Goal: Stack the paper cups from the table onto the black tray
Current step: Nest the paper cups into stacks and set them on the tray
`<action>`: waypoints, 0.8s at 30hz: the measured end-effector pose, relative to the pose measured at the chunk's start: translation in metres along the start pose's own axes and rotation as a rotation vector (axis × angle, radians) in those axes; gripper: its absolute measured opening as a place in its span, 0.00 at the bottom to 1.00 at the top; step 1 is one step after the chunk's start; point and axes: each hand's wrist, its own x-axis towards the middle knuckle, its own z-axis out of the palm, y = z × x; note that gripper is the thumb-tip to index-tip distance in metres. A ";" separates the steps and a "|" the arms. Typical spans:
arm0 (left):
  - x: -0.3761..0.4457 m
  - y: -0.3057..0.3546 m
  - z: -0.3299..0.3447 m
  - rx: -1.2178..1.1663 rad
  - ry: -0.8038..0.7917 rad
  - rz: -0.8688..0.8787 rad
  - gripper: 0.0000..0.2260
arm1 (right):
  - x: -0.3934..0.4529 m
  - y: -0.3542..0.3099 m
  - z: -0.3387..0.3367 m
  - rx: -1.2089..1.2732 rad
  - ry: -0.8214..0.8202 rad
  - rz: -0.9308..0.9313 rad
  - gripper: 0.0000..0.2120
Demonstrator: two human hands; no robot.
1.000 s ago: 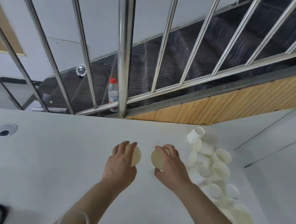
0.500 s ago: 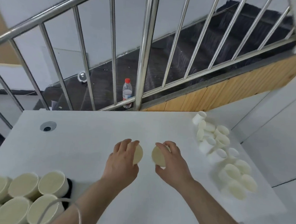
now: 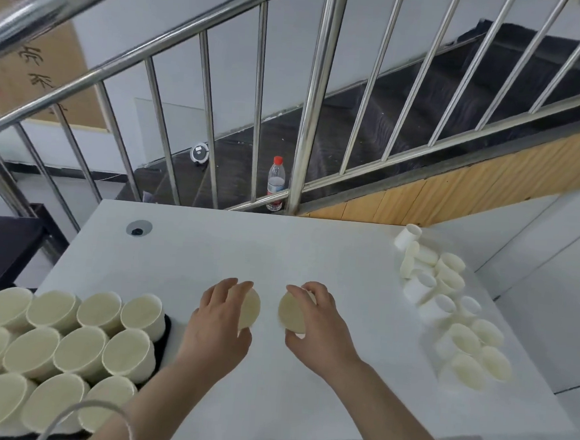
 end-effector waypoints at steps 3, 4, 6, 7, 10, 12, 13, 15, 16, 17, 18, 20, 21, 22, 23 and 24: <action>-0.013 -0.014 -0.007 -0.010 0.033 -0.031 0.31 | -0.003 -0.012 0.010 0.019 -0.028 -0.021 0.33; -0.016 -0.019 -0.008 -0.022 0.044 -0.044 0.31 | -0.003 -0.015 0.013 0.023 -0.030 -0.028 0.33; -0.023 -0.033 -0.016 -0.030 0.056 -0.072 0.31 | -0.001 -0.027 0.020 0.027 -0.033 -0.048 0.33; -0.026 -0.042 -0.021 -0.031 0.065 -0.087 0.31 | 0.001 -0.036 0.024 0.029 -0.034 -0.062 0.33; -0.031 -0.068 -0.035 -0.031 0.084 -0.120 0.32 | 0.008 -0.064 0.037 0.026 -0.042 -0.094 0.33; -0.033 -0.091 -0.045 -0.029 0.103 -0.133 0.32 | 0.015 -0.084 0.048 0.031 -0.045 -0.110 0.33; -0.034 -0.105 -0.052 -0.033 0.114 -0.144 0.32 | 0.021 -0.097 0.056 0.029 -0.046 -0.119 0.33; -0.033 -0.130 -0.064 -0.024 0.122 -0.161 0.32 | 0.030 -0.118 0.068 0.030 -0.054 -0.125 0.33; -0.034 -0.148 -0.074 -0.018 0.127 -0.170 0.32 | 0.037 -0.134 0.078 0.031 -0.057 -0.131 0.33; -0.034 -0.165 -0.083 -0.012 0.131 -0.178 0.31 | 0.044 -0.147 0.086 0.030 -0.061 -0.134 0.33; -0.034 -0.181 -0.091 -0.007 0.136 -0.188 0.31 | 0.049 -0.161 0.094 0.036 -0.068 -0.129 0.33; -0.033 -0.214 -0.107 0.005 0.133 -0.216 0.31 | 0.059 -0.191 0.110 0.048 -0.088 -0.134 0.33; -0.033 -0.231 -0.116 0.007 0.132 -0.233 0.31 | 0.065 -0.205 0.119 0.052 -0.097 -0.138 0.33; -0.032 -0.246 -0.123 0.011 0.130 -0.250 0.31 | 0.071 -0.219 0.127 0.055 -0.098 -0.142 0.33; -0.032 -0.263 -0.132 0.022 0.120 -0.267 0.31 | 0.078 -0.235 0.138 0.065 -0.104 -0.142 0.32; -0.031 -0.271 -0.137 0.036 0.113 -0.279 0.31 | 0.081 -0.242 0.143 0.075 -0.112 -0.144 0.33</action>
